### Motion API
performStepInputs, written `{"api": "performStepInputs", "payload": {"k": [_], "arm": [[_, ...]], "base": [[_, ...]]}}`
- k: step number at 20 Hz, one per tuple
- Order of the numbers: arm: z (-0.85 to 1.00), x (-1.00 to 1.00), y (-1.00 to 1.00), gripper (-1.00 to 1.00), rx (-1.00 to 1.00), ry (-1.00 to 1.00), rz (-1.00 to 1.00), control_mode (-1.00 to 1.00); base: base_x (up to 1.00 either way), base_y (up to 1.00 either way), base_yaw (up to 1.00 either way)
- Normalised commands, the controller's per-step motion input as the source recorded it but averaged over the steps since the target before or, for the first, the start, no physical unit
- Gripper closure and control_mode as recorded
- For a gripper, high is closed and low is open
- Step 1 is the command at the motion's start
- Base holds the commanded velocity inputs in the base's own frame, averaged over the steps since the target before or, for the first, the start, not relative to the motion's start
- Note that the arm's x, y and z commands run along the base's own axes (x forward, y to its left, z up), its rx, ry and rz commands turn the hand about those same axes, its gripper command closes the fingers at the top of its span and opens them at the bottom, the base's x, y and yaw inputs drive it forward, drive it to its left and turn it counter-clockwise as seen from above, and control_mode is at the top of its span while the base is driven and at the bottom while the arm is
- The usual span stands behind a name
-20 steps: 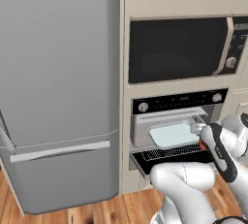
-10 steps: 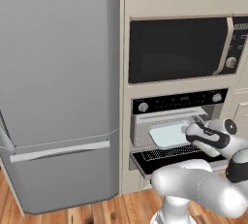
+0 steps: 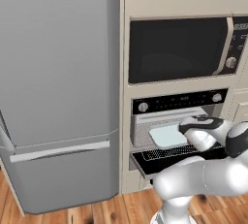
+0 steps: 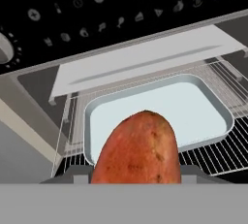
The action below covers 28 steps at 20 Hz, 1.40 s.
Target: Place the sweet potato on the bottom rack of the oven.
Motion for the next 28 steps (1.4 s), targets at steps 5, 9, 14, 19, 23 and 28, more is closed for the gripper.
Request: {"api": "performStepInputs", "payload": {"k": [5,9,14,19,23,28], "arm": [[-0.01,0.27,-0.05,1.00,-0.03,0.01,0.00,-1.00],[-0.20,0.18,-0.07,1.00,-0.06,0.02,0.00,-1.00],[-0.26,0.13,-0.06,1.00,-0.03,0.01,0.00,-1.00],[-0.31,0.24,-0.01,1.00,0.00,0.00,0.00,-1.00],[-0.40,0.22,0.00,1.00,0.00,0.00,0.00,-1.00],[-0.42,0.12,0.00,1.00,0.00,0.00,0.01,-1.00]], "base": [[0.00,0.00,0.00],[0.00,0.00,0.00],[0.00,0.00,0.00],[0.00,0.00,0.00],[0.00,0.00,0.00],[0.00,0.00,0.00]]}}
